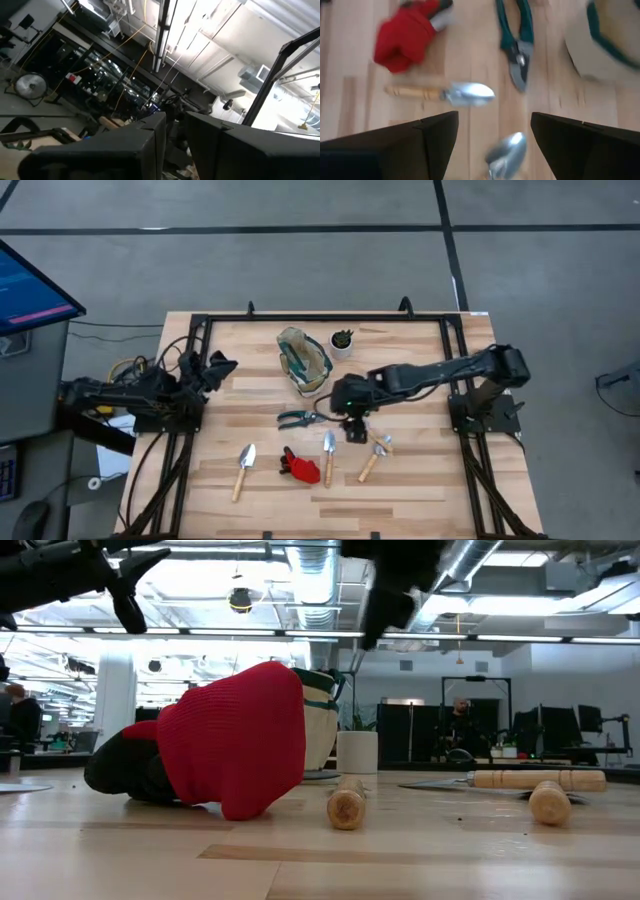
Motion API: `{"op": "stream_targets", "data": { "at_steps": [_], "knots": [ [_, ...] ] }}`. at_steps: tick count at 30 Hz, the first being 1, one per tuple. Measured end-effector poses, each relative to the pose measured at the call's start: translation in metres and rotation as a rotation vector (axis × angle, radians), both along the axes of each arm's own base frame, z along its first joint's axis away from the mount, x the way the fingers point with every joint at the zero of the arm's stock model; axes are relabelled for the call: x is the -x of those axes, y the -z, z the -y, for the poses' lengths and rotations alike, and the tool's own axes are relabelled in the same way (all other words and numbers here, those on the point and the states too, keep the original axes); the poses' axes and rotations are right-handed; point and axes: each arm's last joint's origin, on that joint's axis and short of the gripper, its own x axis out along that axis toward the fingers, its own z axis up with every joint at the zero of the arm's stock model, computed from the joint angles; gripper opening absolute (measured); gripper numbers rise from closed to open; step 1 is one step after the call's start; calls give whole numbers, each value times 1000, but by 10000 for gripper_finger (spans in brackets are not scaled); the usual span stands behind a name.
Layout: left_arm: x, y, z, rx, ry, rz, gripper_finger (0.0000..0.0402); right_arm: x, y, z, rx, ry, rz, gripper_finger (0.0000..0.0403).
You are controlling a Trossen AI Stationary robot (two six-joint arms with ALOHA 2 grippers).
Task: Pick & Place Garden tools in Gardening bag
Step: Put the red gloves into the white gardening bag
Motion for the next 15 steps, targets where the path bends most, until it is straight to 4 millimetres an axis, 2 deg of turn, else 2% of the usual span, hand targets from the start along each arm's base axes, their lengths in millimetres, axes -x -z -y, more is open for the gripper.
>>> {"op": "stream_targets", "data": {
  "at_steps": [6, 10, 15],
  "knots": [
    [-1, 0, 1, -16, 29, -6, 63, -37, 4, -33, -81, -28, 8, 253],
    [-2, 1, 3, -44, 82, -11, 73, -60, 13, -57, -92, -51, -9, 271],
    [-2, 1, 7, -110, 227, -16, 92, -77, 21, -68, -140, 25, -78, 292]
  ]
}}
